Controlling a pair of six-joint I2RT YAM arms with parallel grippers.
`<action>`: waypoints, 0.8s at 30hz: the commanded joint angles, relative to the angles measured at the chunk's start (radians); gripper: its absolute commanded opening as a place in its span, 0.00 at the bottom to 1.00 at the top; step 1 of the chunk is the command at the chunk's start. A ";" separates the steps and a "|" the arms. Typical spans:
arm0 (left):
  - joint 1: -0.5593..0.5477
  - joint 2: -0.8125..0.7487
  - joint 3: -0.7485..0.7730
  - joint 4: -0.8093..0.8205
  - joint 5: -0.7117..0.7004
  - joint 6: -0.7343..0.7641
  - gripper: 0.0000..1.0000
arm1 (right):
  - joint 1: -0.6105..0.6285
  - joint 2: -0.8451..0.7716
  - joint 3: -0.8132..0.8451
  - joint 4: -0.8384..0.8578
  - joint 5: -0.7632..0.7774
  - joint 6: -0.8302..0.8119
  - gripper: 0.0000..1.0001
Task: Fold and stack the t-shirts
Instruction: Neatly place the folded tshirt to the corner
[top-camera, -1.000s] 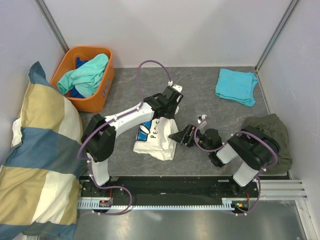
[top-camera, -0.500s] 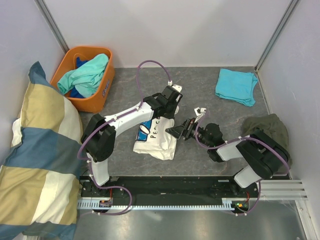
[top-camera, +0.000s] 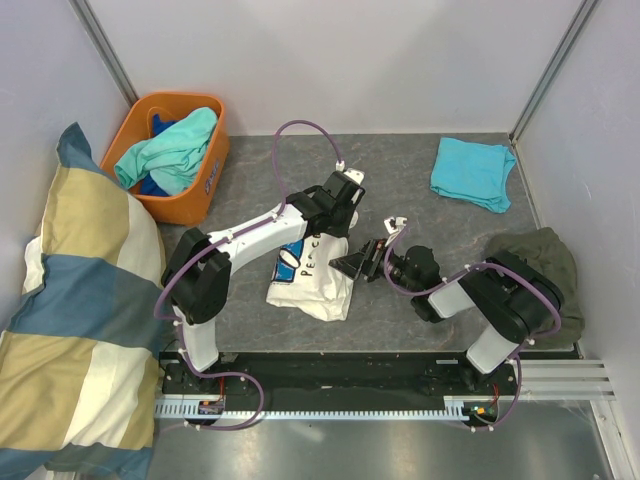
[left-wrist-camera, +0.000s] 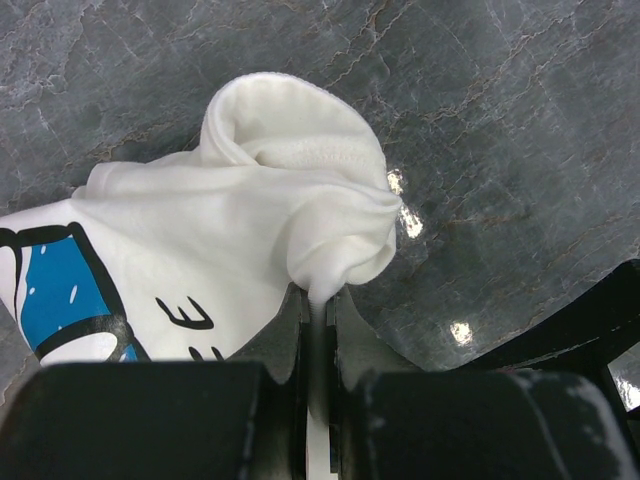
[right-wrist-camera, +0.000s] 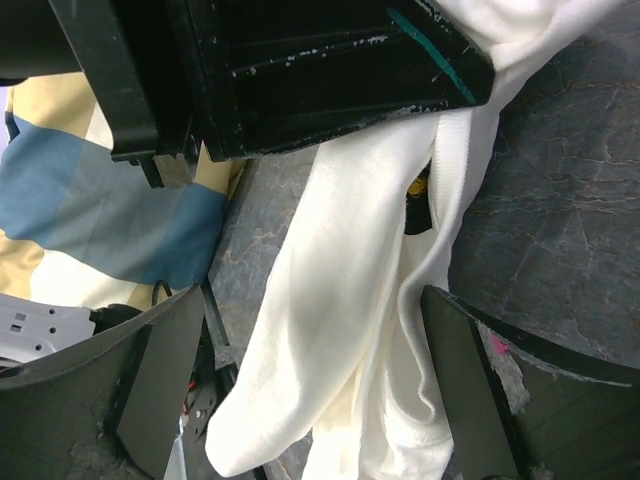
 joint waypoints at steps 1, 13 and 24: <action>0.006 -0.068 0.024 0.026 0.013 0.022 0.02 | 0.000 -0.006 0.019 0.020 0.015 -0.048 0.98; 0.006 -0.059 0.035 0.023 0.024 0.022 0.02 | -0.002 -0.046 0.033 -0.188 0.102 -0.180 0.98; 0.004 -0.068 0.023 0.021 0.021 0.022 0.02 | 0.000 0.041 0.035 0.018 0.024 -0.062 0.98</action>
